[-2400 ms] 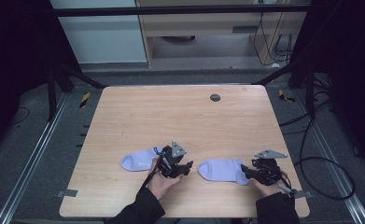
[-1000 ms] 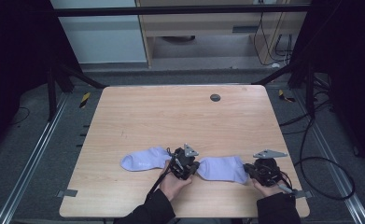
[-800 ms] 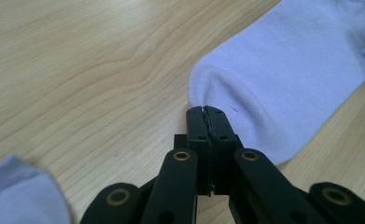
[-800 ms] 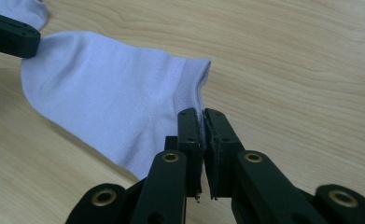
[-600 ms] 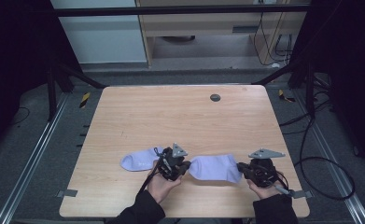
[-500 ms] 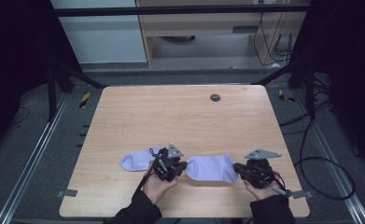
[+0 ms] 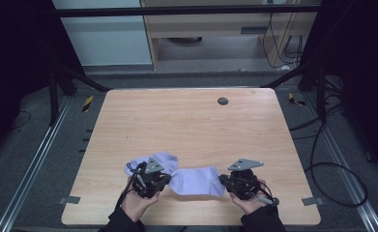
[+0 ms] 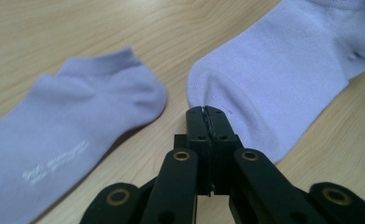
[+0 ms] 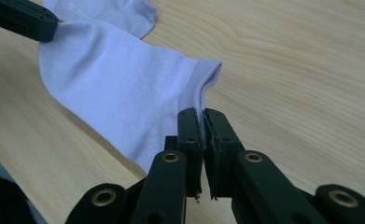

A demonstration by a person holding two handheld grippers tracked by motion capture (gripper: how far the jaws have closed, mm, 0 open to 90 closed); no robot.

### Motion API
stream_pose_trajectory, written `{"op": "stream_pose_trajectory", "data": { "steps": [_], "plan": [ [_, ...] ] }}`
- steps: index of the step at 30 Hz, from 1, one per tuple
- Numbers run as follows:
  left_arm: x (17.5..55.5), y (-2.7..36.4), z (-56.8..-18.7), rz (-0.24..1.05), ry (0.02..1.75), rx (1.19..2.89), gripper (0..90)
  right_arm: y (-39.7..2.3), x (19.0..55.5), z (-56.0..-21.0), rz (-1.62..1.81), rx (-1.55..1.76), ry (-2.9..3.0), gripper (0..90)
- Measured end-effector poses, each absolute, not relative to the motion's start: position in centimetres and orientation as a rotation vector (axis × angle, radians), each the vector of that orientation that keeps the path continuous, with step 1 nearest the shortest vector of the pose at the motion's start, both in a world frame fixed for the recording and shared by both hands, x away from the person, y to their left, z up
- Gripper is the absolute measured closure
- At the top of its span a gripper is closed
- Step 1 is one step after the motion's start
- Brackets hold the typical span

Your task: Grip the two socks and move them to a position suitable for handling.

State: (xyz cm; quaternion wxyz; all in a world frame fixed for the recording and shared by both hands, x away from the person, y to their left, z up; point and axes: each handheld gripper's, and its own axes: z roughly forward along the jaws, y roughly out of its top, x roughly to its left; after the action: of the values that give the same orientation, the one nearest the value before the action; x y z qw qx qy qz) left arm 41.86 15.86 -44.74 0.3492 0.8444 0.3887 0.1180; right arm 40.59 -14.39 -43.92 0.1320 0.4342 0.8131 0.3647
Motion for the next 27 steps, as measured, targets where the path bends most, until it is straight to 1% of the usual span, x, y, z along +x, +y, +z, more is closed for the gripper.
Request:
{"op": "stream_pose_trajectory", "data": {
  "steps": [4,9,15,22,27],
  "plan": [
    [41.6,17.1,-45.2,0.299,1.040,2.176,89.1,-13.0,40.7,-44.6,1.047,1.233,2.398,85.8],
    [41.6,17.5,-46.1,0.287,1.055,2.195,89.1,-12.0,40.8,-45.4,1.019,1.233,2.428,85.7],
    [41.7,16.7,-47.3,0.278,1.053,2.227,88.9,-12.3,41.0,-46.6,0.981,1.267,2.436,84.8],
    [41.7,16.6,-47.7,0.288,1.058,2.244,87.9,-12.4,41.4,-47.2,0.967,1.268,2.435,82.5],
    [41.6,16.7,-47.9,0.303,1.064,2.239,82.0,-12.1,41.6,-47.6,0.938,1.267,2.440,79.0]
  ]
}}
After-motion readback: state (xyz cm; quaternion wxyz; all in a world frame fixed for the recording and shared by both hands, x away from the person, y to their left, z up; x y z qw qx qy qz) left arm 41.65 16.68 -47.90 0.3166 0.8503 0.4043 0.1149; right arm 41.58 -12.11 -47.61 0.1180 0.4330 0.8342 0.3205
